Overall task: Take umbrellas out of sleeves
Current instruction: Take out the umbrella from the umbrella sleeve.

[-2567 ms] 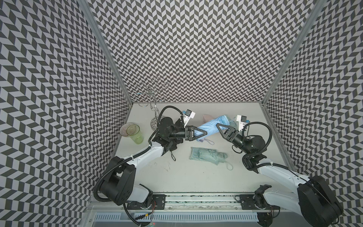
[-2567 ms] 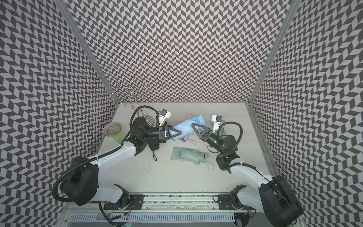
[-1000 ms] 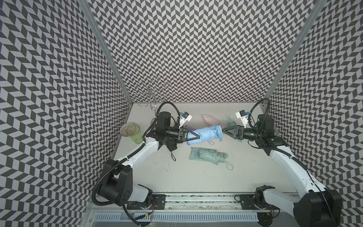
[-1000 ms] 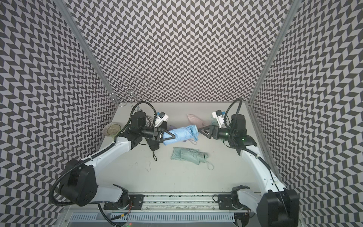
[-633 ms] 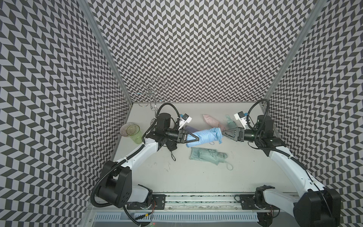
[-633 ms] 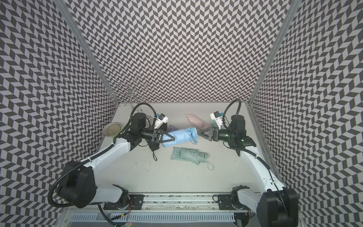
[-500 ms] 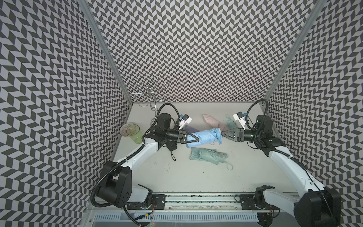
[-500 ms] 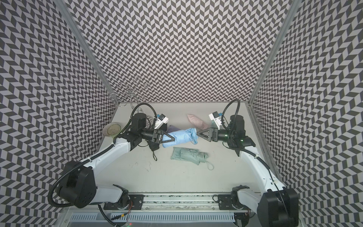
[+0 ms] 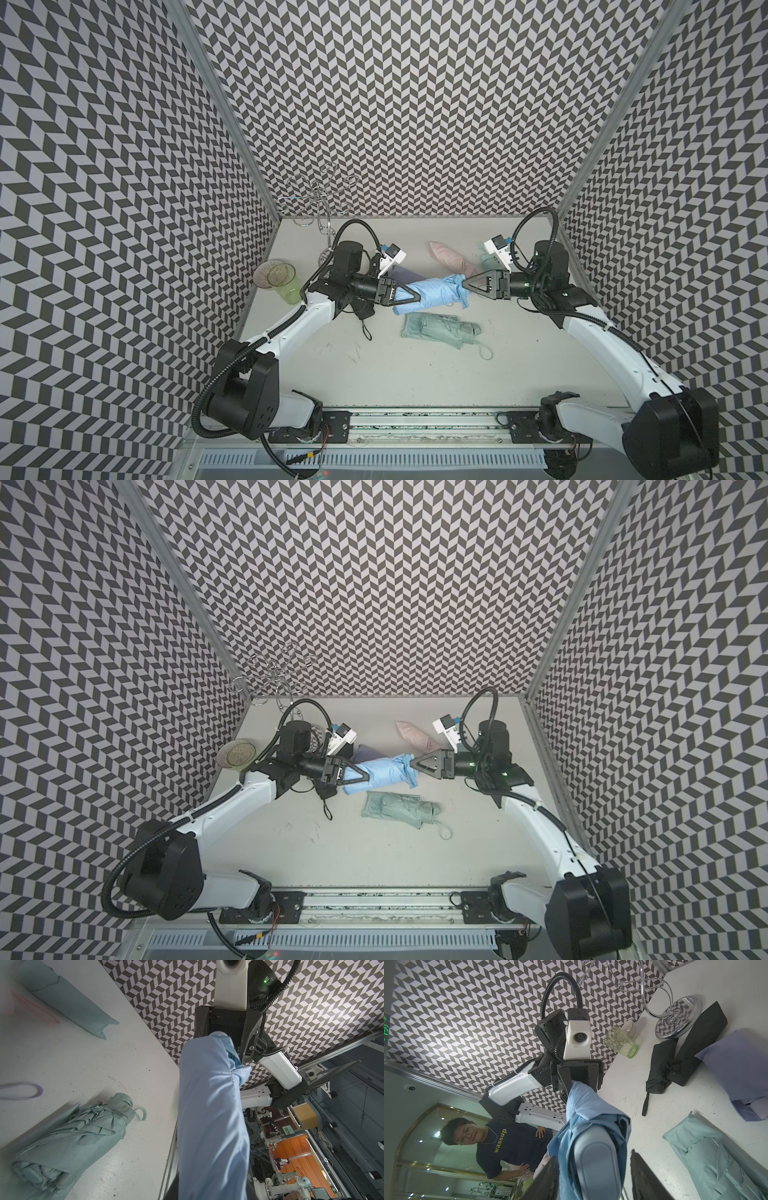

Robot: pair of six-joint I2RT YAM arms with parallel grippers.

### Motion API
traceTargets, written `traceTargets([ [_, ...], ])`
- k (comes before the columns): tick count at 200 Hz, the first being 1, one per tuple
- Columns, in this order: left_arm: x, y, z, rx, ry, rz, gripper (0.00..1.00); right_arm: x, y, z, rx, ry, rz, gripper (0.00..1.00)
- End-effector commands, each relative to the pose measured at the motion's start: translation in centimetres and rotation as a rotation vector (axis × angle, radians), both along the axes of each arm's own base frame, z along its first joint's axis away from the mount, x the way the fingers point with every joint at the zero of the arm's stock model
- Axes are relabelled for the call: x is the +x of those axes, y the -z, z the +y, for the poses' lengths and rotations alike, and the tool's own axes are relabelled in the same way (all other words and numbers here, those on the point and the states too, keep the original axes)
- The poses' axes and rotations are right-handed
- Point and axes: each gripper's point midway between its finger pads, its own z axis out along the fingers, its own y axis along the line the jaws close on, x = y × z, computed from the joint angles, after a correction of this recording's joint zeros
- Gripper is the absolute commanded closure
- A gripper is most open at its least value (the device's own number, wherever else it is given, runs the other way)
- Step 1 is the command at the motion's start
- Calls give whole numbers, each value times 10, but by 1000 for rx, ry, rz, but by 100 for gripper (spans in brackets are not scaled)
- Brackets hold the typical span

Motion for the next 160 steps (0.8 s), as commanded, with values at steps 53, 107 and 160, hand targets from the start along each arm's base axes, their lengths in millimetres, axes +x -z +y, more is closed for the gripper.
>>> traceTargets([
  [53, 0, -10, -2, -24, 27, -60, 100, -10, -7, 11, 18, -77, -63, 51],
  [107, 2, -10, -3, -20, 26, -61, 100, -12, -2, 13, 14, -83, -46, 63],
  [160, 1, -9, -5, -20, 31, -62, 100, -16, 4, 21, 9, -115, -28, 63],
])
